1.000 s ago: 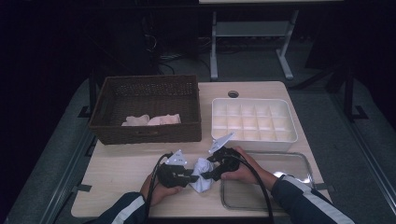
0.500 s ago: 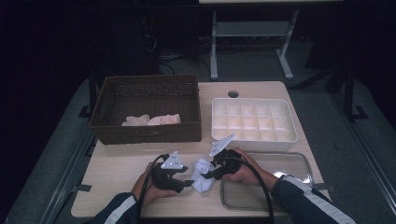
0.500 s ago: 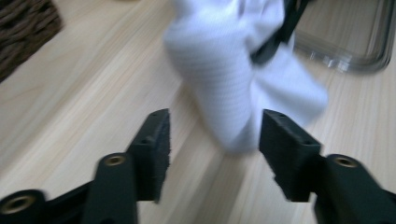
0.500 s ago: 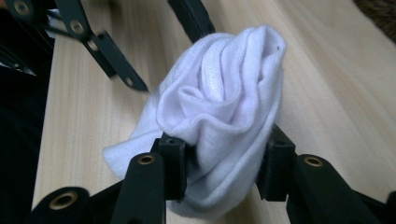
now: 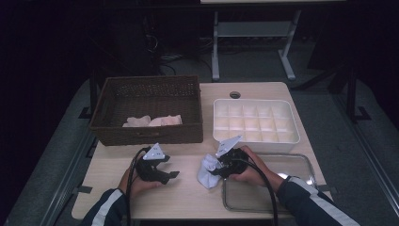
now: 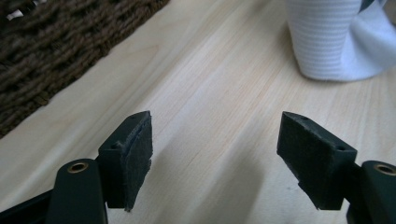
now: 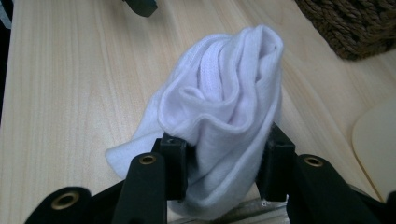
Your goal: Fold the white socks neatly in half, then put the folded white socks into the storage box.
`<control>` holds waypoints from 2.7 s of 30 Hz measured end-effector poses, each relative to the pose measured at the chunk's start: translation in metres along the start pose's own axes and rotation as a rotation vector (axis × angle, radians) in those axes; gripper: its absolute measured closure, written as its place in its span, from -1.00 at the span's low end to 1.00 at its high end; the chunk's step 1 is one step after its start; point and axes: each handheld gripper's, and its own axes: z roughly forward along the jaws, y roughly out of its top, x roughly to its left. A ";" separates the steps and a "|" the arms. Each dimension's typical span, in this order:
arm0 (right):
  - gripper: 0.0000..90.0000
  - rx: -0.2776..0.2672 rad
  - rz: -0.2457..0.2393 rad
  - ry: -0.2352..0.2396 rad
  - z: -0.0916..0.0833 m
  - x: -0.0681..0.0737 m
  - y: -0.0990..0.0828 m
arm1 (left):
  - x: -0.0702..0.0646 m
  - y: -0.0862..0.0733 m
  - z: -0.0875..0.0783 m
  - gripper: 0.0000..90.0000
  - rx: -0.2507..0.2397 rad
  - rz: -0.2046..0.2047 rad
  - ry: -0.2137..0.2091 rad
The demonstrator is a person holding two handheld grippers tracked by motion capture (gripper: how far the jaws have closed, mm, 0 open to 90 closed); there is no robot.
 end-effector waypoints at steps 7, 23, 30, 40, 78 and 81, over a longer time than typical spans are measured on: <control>0.35 0.005 0.023 -0.020 -0.006 0.001 0.000 | -0.002 -0.004 0.007 -0.57 0.004 0.024 0.045; 0.34 -0.020 0.069 -0.107 -0.042 -0.004 -0.002 | 0.003 0.000 0.015 -0.68 -0.019 0.037 0.032; 0.34 -0.027 0.086 -0.151 -0.067 -0.009 -0.002 | 0.003 0.002 0.016 -0.68 -0.016 0.035 0.034; 0.34 -0.076 0.221 -0.270 -0.105 -0.029 -0.001 | 0.002 0.001 0.016 -0.68 -0.019 0.025 0.044; 0.33 0.412 0.077 -0.328 -0.040 -0.094 0.033 | 0.002 0.005 0.019 -0.69 -0.015 0.032 0.046; 0.33 0.412 0.097 -0.309 -0.037 -0.097 0.031 | 0.002 0.005 0.019 -0.69 -0.014 0.032 0.047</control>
